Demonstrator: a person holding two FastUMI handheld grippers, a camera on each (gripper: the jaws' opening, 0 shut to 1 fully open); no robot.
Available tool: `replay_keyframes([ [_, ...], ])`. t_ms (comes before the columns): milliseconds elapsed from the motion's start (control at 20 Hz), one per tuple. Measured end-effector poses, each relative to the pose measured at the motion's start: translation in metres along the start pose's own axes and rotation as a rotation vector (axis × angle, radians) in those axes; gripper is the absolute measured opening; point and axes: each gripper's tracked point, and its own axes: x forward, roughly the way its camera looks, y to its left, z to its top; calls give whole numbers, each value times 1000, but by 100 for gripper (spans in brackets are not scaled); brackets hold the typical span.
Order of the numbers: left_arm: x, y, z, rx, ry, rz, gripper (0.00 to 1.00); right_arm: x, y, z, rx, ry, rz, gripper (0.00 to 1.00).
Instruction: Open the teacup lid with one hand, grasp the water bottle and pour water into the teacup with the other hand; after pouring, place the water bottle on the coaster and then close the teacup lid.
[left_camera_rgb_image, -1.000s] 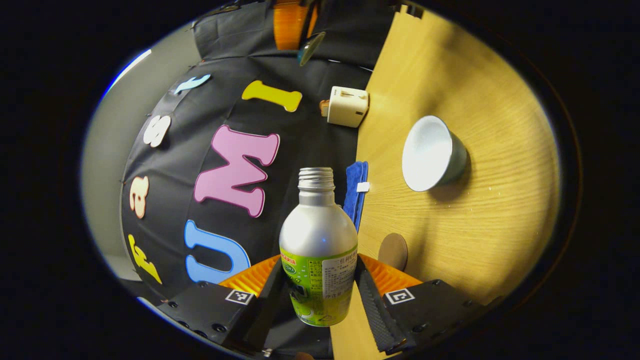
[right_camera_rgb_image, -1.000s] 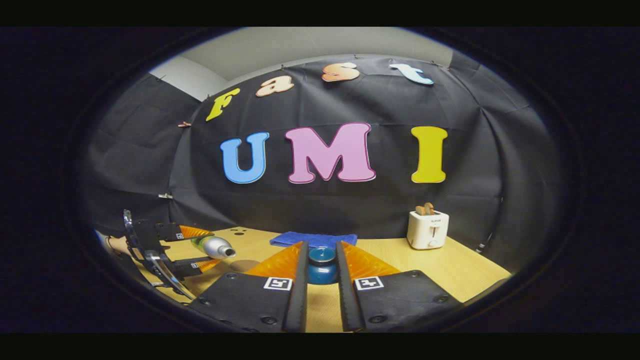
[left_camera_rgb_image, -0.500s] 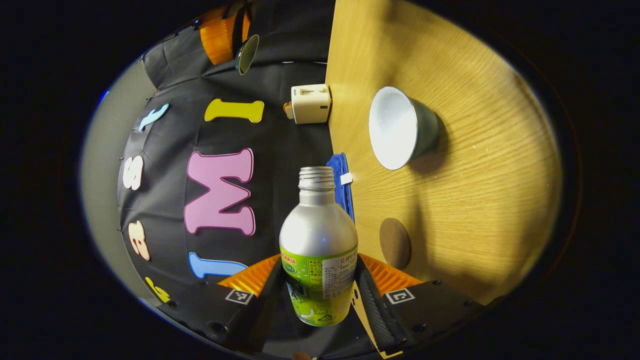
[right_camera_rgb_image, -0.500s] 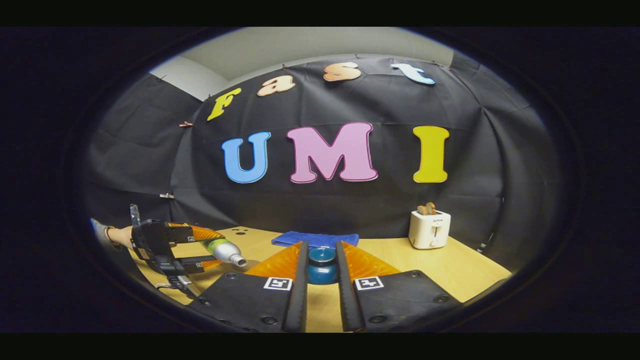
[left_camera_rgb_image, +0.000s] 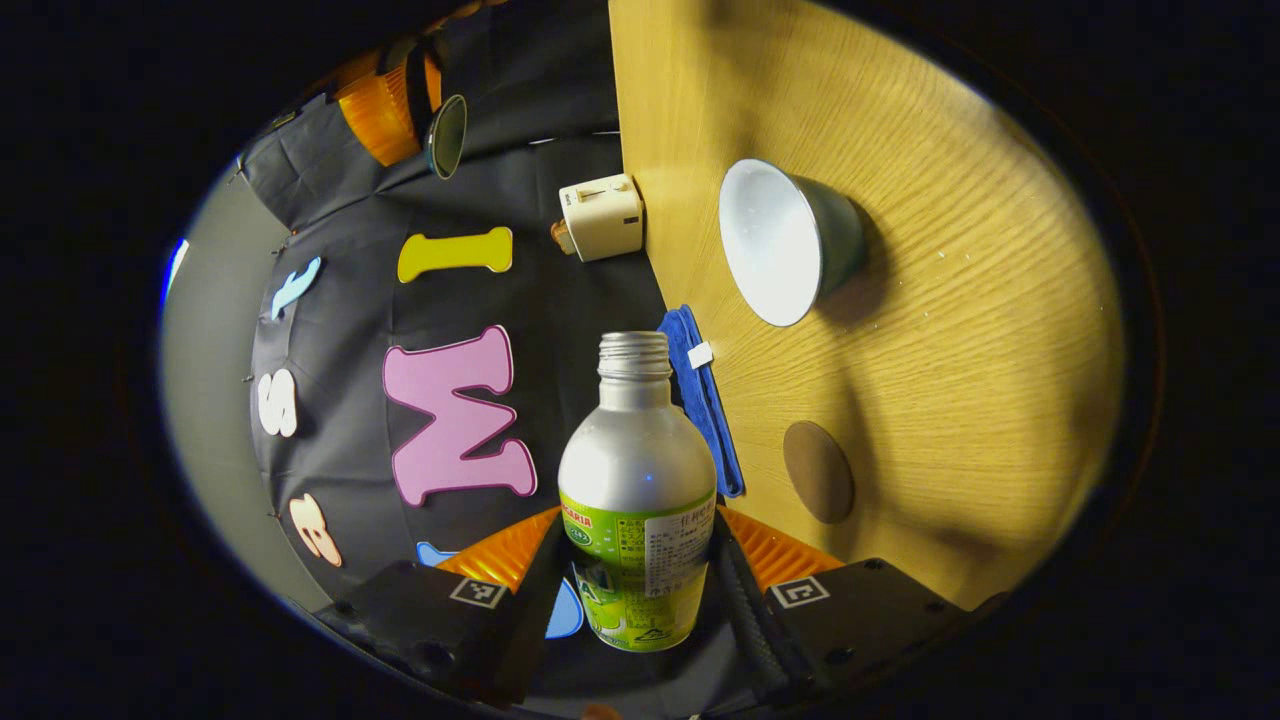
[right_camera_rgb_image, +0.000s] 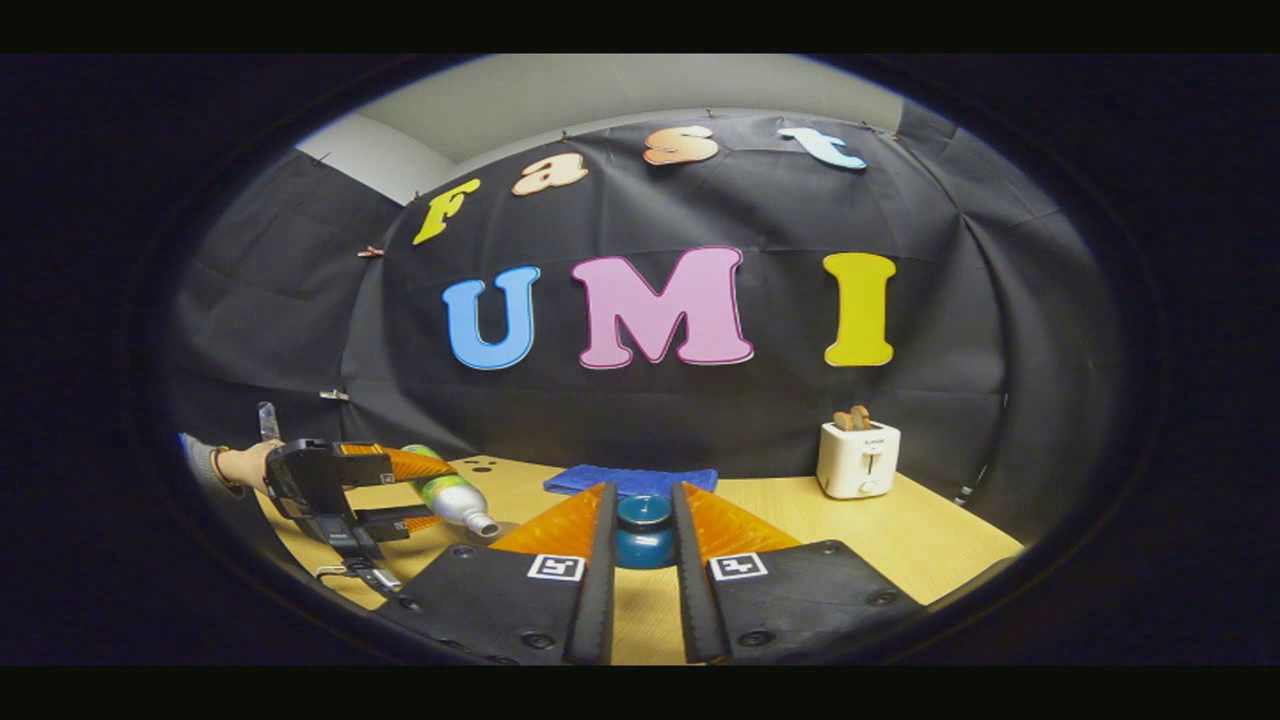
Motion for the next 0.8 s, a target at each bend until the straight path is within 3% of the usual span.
replay_keyframes([
  [350,9,9,1,77,-8,8,80,-1,-3,2,2,-3,-5,26],
  [400,10,12,-1,90,-9,13,81,-1,-4,2,2,-3,-6,31],
  [450,11,15,-1,104,-10,19,81,-1,-4,2,1,-2,-6,26],
  [550,8,19,-4,129,-9,26,80,-1,-3,2,0,-2,-5,31],
  [800,7,28,-7,176,-11,39,81,-2,-4,3,-2,-6,-6,26],
])
